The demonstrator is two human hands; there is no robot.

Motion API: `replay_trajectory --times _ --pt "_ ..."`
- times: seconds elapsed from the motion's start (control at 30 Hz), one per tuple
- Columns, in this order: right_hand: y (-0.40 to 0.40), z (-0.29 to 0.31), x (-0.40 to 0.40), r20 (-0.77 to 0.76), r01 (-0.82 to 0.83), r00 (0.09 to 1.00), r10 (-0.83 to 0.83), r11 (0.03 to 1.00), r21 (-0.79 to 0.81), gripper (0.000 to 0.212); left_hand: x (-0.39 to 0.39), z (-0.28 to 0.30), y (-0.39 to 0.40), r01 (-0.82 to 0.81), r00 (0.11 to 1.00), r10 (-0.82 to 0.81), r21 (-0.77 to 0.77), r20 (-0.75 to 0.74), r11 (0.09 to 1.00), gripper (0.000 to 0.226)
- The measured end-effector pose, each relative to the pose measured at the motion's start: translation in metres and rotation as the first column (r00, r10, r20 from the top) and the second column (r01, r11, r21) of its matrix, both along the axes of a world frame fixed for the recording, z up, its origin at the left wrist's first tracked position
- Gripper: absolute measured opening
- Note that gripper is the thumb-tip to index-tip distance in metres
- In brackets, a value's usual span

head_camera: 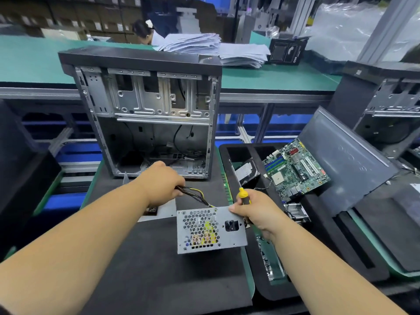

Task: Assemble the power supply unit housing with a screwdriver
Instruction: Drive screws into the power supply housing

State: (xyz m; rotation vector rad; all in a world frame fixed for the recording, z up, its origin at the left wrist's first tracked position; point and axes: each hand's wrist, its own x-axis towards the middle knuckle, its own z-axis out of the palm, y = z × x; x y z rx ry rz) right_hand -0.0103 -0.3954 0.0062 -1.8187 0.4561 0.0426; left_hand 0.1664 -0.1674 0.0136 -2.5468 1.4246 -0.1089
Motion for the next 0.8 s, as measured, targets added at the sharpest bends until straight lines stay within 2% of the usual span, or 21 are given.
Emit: replay_trajectory --times 0.23,0.33,0.43,0.6,0.7,0.8 --pt "0.023 0.011 0.042 -0.092 0.02 0.996 0.001 0.975 0.222 0.035 -0.003 0.013 0.036 -0.103 0.988 0.095 -0.061 -0.125 0.993 0.028" --pt "0.037 0.009 0.052 -0.139 0.037 0.99 0.01 0.942 0.334 0.037 -0.001 0.022 0.048 -0.136 0.984 0.122 -0.111 -0.128 0.984 0.028" --pt "0.046 0.002 0.058 -0.18 0.062 0.983 0.019 0.899 0.434 0.037 0.004 0.022 0.064 -0.183 0.975 0.172 -0.07 -0.144 0.981 0.029" --pt "0.057 -0.014 0.06 -0.237 0.052 0.97 0.06 0.897 0.44 0.038 0.004 -0.003 0.082 -0.271 0.933 0.281 0.075 -0.224 0.96 0.028" --pt "0.057 -0.019 0.066 -0.217 0.073 0.976 0.016 0.914 0.399 0.044 0.001 -0.018 0.083 -0.293 0.928 0.291 0.029 -0.231 0.956 0.028" --pt "0.054 -0.024 0.069 -0.199 0.098 0.98 -0.025 0.925 0.367 0.047 0.0 -0.023 0.081 -0.326 0.907 0.292 -0.068 -0.302 0.943 0.027"
